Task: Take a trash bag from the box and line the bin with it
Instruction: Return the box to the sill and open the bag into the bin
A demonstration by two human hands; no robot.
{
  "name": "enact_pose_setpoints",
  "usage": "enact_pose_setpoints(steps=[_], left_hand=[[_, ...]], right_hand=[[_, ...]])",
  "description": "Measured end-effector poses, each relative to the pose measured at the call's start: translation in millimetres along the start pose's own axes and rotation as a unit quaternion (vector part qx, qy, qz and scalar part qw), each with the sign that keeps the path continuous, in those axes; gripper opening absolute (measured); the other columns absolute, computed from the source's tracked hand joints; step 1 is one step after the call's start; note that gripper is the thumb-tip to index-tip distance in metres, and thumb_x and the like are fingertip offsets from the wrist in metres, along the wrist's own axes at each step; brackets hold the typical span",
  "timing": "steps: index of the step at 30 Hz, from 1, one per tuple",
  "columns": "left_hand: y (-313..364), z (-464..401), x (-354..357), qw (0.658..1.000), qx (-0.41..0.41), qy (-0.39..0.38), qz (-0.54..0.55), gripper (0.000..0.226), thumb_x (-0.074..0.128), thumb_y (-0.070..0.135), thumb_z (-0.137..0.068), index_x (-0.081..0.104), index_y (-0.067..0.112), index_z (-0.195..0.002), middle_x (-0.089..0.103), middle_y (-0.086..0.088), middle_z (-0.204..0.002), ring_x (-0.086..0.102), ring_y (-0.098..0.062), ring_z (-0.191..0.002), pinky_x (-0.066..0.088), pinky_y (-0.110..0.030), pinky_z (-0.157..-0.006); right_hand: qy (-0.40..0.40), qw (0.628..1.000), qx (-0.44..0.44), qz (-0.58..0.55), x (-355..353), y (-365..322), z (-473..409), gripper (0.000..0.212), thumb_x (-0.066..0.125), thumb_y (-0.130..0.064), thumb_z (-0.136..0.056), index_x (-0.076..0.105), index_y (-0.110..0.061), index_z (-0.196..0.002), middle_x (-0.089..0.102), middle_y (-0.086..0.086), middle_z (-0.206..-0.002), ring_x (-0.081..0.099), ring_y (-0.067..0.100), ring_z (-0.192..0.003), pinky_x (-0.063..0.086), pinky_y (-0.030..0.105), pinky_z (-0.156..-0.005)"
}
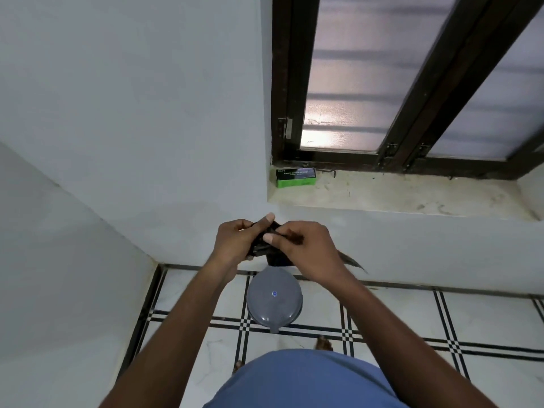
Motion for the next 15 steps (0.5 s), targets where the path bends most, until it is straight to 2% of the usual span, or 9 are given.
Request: enact_pose_setpoints(steps=[3, 6, 8, 10, 12, 14, 15], left_hand=[[-2.5, -5.3, -5.7, 1.0, -0.012, 0.003, 0.014, 0.058, 0.086, 0.062, -0.086, 0.06, 0.011, -0.078, 0.046, 0.0, -0.06, 0.04, -0.014, -0.051, 0.032, -0.023, -0.046], [-2.9, -7.1, -7.9, 0.999, -0.008, -0.005, 0.041, 0.057, 0.084, 0.057, -0.09, 0.071, 0.002, -0.087, 0.046, 0.001, -0.059, 0.038, -0.015, -0.052, 0.034, -0.024, -0.047], [-5.3, -7.4, -10.3, 0.999, -0.013, 0.001, 0.039, 0.046, 0.084, 0.045, -0.095, 0.07, 0.002, -0.088, 0.05, 0.003, -0.056, 0.041, -0.016, -0.052, 0.037, -0.024, -0.046], [-11.6, -5.8, -14.1, 0.999, -0.036, 0.006, -0.013, 0.038, 0.083, 0.038, -0.096, 0.067, 0.005, -0.088, 0.062, 0.0, -0.062, 0.055, -0.016, -0.053, 0.048, -0.025, -0.046], [-14.8, -3.7, -15.2, 0.997, -0.038, 0.012, -0.064, 0.03, 0.082, 0.033, -0.098, 0.069, 0.006, -0.101, 0.077, -0.006, -0.085, 0.07, -0.017, -0.061, 0.061, -0.032, -0.054], [5.4, 2.8, -16.8, 0.992, 0.041, 0.044, -0.109, 0.021, 0.076, 0.037, -0.101, 0.072, 0.018, -0.108, 0.078, -0.002, -0.105, 0.073, -0.009, -0.074, 0.063, -0.034, -0.066], [19.6, 8.7, -12.9, 0.989, 0.085, 0.04, -0.116, 0.021, 0.074, 0.042, -0.102, 0.074, 0.022, -0.106, 0.078, 0.003, -0.106, 0.071, -0.002, -0.075, 0.059, -0.028, -0.069]], right_hand=[[0.058, 0.985, 0.079, -0.145, -15.8, 16.4, -1.8, 0.027, 0.077, -0.036, -0.105, 0.077, -0.013, -0.091, 0.077, -0.004, -0.078, 0.072, 0.014, -0.073, 0.061, 0.038, -0.077], [0.058, 0.896, 0.212, -0.386, -5.2, 41.1, 0.9, 0.026, 0.07, -0.034, -0.11, 0.067, -0.013, -0.095, 0.08, 0.004, -0.093, 0.077, 0.018, -0.084, 0.064, 0.036, -0.086], [0.045, 0.857, 0.239, -0.454, 1.2, 46.8, -0.5, 0.025, 0.066, -0.031, -0.112, 0.066, -0.011, -0.097, 0.08, 0.007, -0.092, 0.079, 0.019, -0.085, 0.066, 0.038, -0.088], [0.026, 0.855, 0.232, -0.464, 3.7, 45.1, -3.7, 0.023, 0.066, -0.03, -0.112, 0.068, -0.009, -0.104, 0.081, 0.01, -0.097, 0.081, 0.021, -0.09, 0.066, 0.041, -0.092], [0.02, 0.866, 0.218, -0.45, 1.5, 44.3, -7.2, 0.021, 0.072, -0.03, -0.108, 0.068, -0.009, -0.108, 0.081, 0.014, -0.109, 0.081, 0.025, -0.101, 0.065, 0.045, -0.099], [0.017, 0.878, 0.204, -0.433, -0.3, 43.3, -10.2, 0.022, 0.081, -0.031, -0.1, 0.068, -0.013, -0.1, 0.081, 0.018, -0.114, 0.08, 0.027, -0.104, 0.064, 0.047, -0.102], [0.018, 0.884, 0.2, -0.423, -1.0, 43.8, -11.5, 0.024, 0.085, -0.032, -0.096, 0.068, -0.014, -0.096, 0.081, 0.022, -0.116, 0.079, 0.029, -0.105, 0.064, 0.05, -0.104]])
Point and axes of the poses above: each hand's wrist, its own z-axis away from the middle knuckle, its own x-axis out of the palm, y = z × x, the point moved 10 cm from there along -z, towards the middle knuckle
